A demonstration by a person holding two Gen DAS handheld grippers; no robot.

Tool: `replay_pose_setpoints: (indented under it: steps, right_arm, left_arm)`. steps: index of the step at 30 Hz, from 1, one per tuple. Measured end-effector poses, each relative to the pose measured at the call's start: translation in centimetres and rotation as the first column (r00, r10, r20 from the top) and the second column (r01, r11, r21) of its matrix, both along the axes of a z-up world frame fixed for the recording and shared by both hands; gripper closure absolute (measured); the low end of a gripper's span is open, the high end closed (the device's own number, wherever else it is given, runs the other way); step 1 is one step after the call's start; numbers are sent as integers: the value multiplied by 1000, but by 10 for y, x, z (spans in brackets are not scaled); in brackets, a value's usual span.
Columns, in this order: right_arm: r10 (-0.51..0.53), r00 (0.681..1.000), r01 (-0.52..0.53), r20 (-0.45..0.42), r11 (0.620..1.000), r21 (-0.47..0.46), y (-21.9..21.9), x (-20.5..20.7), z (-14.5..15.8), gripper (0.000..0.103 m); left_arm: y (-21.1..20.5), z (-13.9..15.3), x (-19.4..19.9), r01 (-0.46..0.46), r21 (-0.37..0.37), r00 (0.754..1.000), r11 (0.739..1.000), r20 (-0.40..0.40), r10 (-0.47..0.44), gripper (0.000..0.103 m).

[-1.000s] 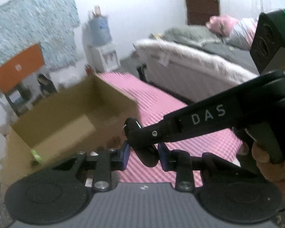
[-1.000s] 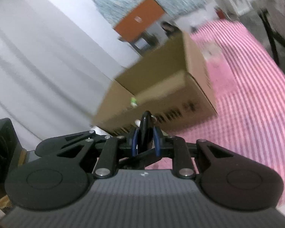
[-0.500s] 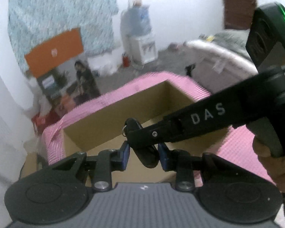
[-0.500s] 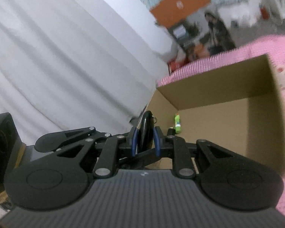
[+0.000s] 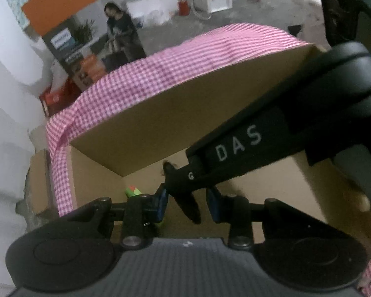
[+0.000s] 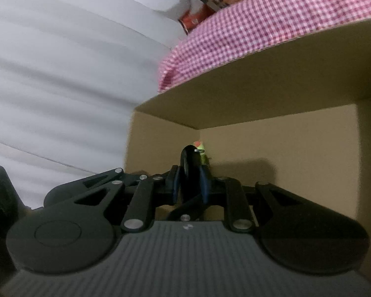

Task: Organize rigid objects
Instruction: 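Lower the key fob into the box and open the right tool, then withdraw the right tool from the box toward the table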

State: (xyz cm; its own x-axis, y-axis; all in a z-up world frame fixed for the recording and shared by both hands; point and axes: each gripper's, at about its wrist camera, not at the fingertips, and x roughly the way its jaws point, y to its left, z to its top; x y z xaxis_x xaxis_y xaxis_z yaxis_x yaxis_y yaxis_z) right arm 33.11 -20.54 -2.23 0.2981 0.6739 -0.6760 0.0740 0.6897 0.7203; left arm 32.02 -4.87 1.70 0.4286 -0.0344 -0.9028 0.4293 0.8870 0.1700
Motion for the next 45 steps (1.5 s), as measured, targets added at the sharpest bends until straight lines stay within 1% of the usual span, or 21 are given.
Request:
replay_pose_setpoints:
  steps: [3,7,10,12,15,18,20,24,25,26,28,30,33,34,35,37,38,40,41,42,45]
  right_arm:
    - [2,1000,-2,-20,1000,5,5,12,-14,86]
    - [-3,1000,3,-29,1000,-6,10,25,-28,85]
    - [-4,1000,4,-16,1000,-6,9,22,-25,85]
    - [-13,1000,13,-2,1000,-8,4,19,-19,85]
    - [-22,999,23,33,1000,-2,-4,12,-5,84]
    - [-28,995,29,94,1000,-11,-11,-1,19,82]
    - [-33,989,36,147,999,-18,-15,-8,32,76]
    - [-40,960,45,278,999,-10,-31,-49,79,69]
    - [-46,950,50,309,999,-3,-37,-62,90,64]
    - [-52,940,54,337,999,4,-40,-75,101,57]
    - [-64,918,61,392,998,21,-47,-102,119,54]
    - [-69,894,60,442,998,35,-54,-131,138,49]
    - [-68,856,61,513,998,31,-63,-176,164,36]
    - [-64,839,63,540,998,21,-66,-194,173,26]
    - [-54,822,67,567,998,-1,-67,-210,178,21]
    - [-28,793,86,609,994,-66,-69,-244,186,16]
    - [-11,782,95,623,990,-102,-68,-259,187,12]
    - [17,770,122,638,977,-173,-66,-290,184,8]
    - [36,768,132,639,968,-214,-64,-303,181,6]
    - [51,769,143,637,958,-250,-61,-314,176,1]
    - [105,789,173,606,908,-382,-47,-341,154,1]
  left_arm:
    - [1,-9,8,-17,18,1000,1000,-15,17,68]
    - [5,-12,13,-33,3,999,999,-26,33,66]
    - [5,-5,9,-26,-16,1000,1000,-6,26,56]
    - [4,1,7,-16,-22,1000,1000,23,17,45]
    - [4,13,0,1,-45,998,999,60,1,36]
    - [6,31,-11,12,-78,995,997,100,-4,32]
    - [8,47,-24,34,-94,988,995,152,-19,31]
    - [17,81,-51,63,-152,972,986,234,-26,30]
    - [22,90,-60,71,-181,968,981,252,-23,30]
    - [24,98,-70,77,-202,964,976,264,-21,27]
    - [32,113,-88,93,-244,955,965,295,-17,22]
    - [38,125,-106,106,-258,946,960,324,-17,12]
    - [44,137,-139,119,-264,940,957,341,-23,8]
    - [47,138,-149,125,-271,941,954,339,-27,8]
    - [49,138,-159,131,-284,943,950,331,-31,7]
    - [55,134,-178,134,-326,952,936,305,-30,7]
    - [57,130,-188,135,-355,957,925,288,-29,6]
    - [60,117,-205,129,-413,966,902,258,-21,3]
    - [63,108,-212,124,-440,970,889,244,-14,2]
    - [64,99,-220,118,-461,973,879,232,-9,1]
    - [65,71,-240,113,-503,980,857,200,-11,0]
